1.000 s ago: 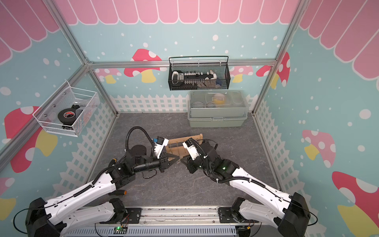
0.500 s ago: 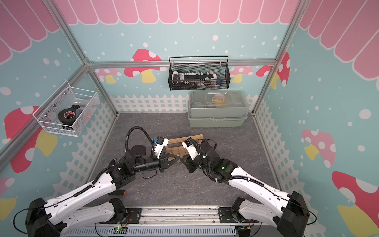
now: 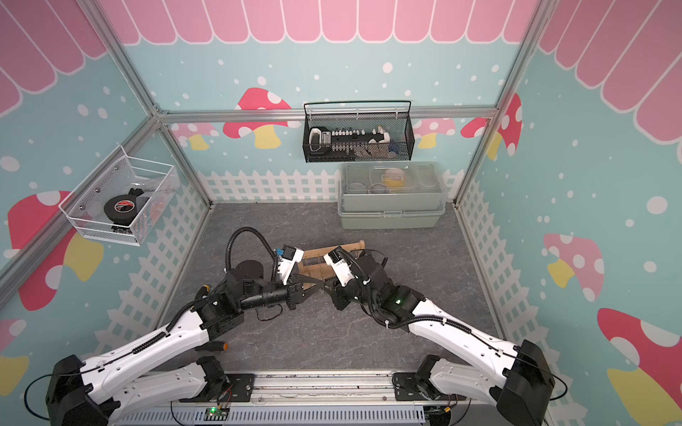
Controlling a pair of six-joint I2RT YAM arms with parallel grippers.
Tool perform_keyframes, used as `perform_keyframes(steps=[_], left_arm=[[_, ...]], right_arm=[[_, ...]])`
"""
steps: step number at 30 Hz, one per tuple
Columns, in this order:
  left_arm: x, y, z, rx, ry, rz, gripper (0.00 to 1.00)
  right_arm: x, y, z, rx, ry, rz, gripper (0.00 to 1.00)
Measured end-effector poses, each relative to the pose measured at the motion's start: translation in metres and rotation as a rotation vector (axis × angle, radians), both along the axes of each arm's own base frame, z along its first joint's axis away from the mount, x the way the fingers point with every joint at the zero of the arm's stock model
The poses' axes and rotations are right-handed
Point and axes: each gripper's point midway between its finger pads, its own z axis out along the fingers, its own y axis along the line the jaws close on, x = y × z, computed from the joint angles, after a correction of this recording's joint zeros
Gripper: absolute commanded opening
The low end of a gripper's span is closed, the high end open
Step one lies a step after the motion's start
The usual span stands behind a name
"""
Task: Hang the necklace on the jewelry display stand
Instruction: Pick up the necklace from the center of the board.
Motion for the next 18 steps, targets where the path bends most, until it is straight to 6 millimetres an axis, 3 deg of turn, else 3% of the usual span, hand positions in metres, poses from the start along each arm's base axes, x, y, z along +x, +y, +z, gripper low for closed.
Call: perform_keyframes(steps=[18], left_arm=[[0.0077, 0.0046, -0.0009, -0.001, 0.013, 0.038, 0.03]], right_arm=[[0.0013, -0.0053, 0.0043, -0.004, -0.019, -0.021, 0.02]])
